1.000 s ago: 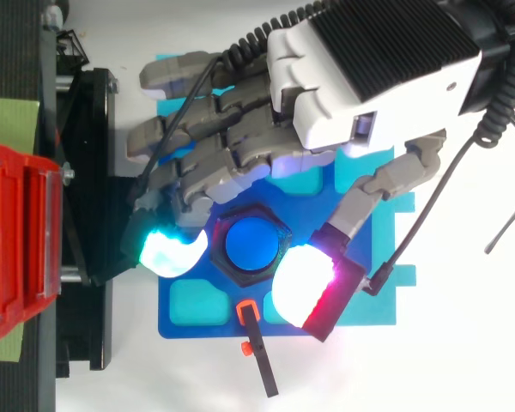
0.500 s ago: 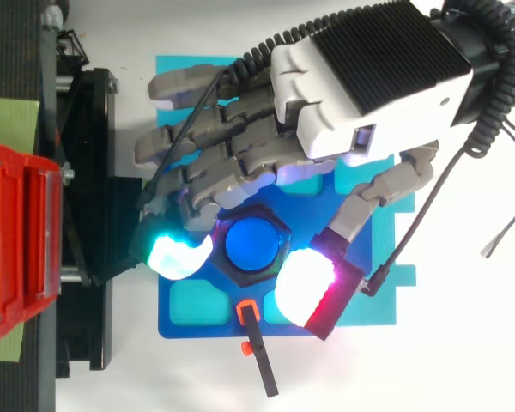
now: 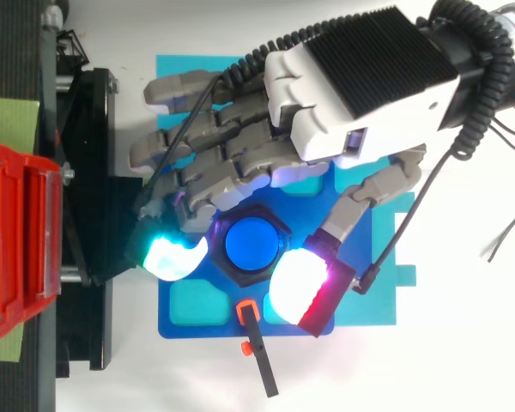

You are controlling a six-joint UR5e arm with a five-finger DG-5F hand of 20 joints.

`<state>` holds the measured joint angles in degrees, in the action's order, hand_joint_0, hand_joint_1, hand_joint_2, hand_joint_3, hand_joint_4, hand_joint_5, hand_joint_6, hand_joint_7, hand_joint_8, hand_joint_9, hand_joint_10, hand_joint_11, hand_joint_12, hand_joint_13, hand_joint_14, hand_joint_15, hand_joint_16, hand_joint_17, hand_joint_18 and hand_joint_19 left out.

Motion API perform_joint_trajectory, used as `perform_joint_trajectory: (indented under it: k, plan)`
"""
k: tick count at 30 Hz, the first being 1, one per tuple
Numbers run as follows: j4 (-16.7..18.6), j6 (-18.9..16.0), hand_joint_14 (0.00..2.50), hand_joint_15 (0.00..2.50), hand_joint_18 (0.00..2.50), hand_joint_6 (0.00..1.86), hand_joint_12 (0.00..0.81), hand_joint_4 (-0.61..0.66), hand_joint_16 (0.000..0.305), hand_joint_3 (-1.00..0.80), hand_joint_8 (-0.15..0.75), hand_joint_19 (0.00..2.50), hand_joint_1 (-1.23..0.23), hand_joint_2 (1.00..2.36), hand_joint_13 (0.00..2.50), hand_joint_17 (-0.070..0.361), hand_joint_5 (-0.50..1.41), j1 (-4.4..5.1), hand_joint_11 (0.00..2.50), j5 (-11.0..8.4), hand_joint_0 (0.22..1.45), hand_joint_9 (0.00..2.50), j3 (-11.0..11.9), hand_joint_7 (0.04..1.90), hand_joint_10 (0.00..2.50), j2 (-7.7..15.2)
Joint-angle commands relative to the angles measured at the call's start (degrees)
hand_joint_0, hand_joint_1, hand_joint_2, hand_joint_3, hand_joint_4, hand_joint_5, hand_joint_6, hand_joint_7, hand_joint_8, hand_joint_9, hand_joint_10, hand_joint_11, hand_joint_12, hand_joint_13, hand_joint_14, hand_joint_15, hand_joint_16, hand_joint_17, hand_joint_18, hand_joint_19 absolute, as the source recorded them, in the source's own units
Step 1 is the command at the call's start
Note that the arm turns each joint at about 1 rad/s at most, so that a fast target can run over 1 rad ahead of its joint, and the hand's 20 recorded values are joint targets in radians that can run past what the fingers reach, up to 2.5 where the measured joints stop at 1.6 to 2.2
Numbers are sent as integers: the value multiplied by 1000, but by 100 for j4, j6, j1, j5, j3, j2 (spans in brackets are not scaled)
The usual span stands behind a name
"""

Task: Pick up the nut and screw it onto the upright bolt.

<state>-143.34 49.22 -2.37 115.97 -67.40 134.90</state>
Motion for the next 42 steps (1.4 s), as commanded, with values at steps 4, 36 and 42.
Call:
perform_joint_trajectory:
  k: [4, 36, 42]
  plan:
    - [105, -97, 0, 0, 0, 501, 306, 95, 33, -500, 217, 0, -385, 1000, 258, 73, -191, 0, 0, -4, 485, 496, 34, 662, 0, 80]
    - [70, -9, 0, 0, 0, 502, 385, 166, 51, -500, 265, 0, -87, 1000, 63, 114, -211, 0, 0, -4, 362, 306, -37, 724, 0, 80]
    - [70, -9, 0, 0, 0, 502, 376, 179, 49, -500, 269, 0, -86, 1000, 89, 110, -196, -35, 0, 14, 375, 339, -37, 761, 0, 80]
